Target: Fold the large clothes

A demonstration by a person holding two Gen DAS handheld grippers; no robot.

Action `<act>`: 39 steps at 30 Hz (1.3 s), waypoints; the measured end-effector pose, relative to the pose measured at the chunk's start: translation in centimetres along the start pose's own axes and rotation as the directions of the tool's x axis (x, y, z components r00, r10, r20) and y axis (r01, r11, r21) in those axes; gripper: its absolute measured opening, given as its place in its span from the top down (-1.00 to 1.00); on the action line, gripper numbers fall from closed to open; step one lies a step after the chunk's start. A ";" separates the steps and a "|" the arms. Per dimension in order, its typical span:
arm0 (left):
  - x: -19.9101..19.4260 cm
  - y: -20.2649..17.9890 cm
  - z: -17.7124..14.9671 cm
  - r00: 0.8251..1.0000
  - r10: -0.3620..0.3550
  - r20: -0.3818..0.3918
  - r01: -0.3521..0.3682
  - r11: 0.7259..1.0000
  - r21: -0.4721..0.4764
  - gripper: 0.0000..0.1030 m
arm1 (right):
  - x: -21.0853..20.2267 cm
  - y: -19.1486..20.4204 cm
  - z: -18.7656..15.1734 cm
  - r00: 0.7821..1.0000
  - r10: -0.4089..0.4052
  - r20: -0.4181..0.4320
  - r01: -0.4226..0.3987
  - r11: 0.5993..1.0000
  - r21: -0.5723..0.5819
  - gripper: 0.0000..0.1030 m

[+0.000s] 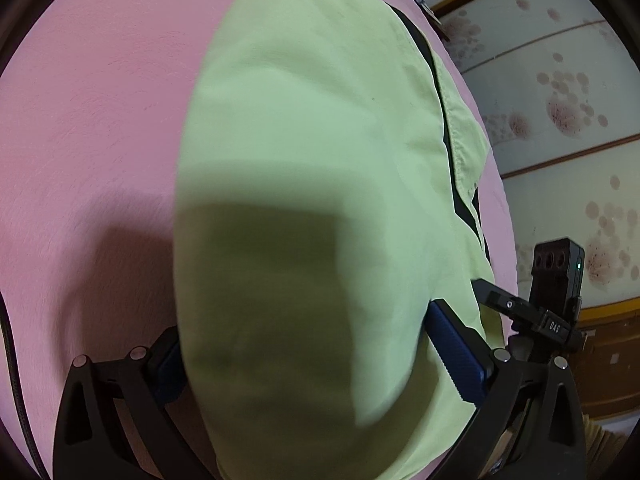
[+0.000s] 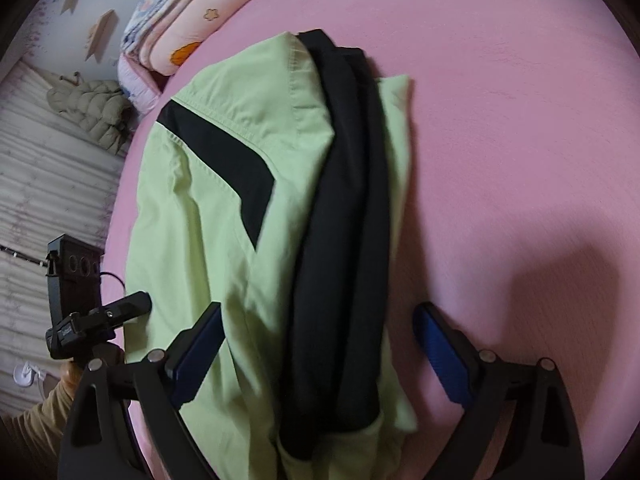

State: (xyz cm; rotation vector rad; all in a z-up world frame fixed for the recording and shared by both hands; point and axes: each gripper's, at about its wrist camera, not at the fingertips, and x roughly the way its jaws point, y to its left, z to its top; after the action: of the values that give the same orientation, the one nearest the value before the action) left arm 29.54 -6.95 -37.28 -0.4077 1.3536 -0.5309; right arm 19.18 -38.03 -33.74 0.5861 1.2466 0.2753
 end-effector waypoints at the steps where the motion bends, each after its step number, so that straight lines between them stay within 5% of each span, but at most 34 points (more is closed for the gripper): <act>1: 0.1 -0.1 0.1 1.000 0.002 -0.007 -0.002 1.000 0.008 -0.99 | 0.3 0.3 0.2 1.000 -0.002 -0.005 0.002 1.000 -0.014 -0.64; 3: 0.6 -0.5 0.3 1.000 0.018 -0.024 -0.017 1.000 0.021 -0.99 | 0.9 0.8 0.4 1.000 0.006 -0.024 -0.007 0.999 -0.048 -0.17; 8: 0.3 -1.9 0.2 0.993 0.114 -0.012 -0.113 0.993 0.037 -0.87 | 1.4 1.8 0.7 0.999 -0.011 -0.040 0.008 0.998 -0.066 0.16; 13: -1.4 -5.1 -1.0 0.970 0.228 0.079 -0.236 0.966 0.109 -0.12 | 0.1 5.1 0.4 0.993 -0.119 0.003 0.118 0.981 -0.153 0.66; 19: -8.0 -7.0 -2.9 0.969 0.205 0.139 -0.225 0.962 0.155 0.08 | -2.7 13.2 -1.5 0.976 -0.204 0.071 0.215 0.934 -0.286 0.75; 28: -20.6 -1.4 -5.3 0.964 0.214 0.158 -0.234 0.965 0.116 0.08 | -3.3 24.3 -5.3 0.990 -0.132 0.052 0.142 0.934 -0.329 0.76; 33: -28.2 4.1 -2.1 0.948 0.238 0.212 -0.263 0.960 0.099 0.08 | 0.2 33.2 -3.2 0.995 -0.064 0.071 0.088 0.910 -0.404 0.76; 39: -34.5 11.7 6.2 0.921 0.245 0.302 -0.298 0.944 0.144 0.07 | 6.0 41.6 2.9 0.990 -0.012 0.142 0.074 0.894 -0.442 0.76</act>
State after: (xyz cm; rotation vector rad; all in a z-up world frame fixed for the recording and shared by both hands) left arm 32.59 22.40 -15.00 -0.1279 1.0532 -0.3483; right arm 28.58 -1.58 -14.82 0.1749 1.0170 0.4625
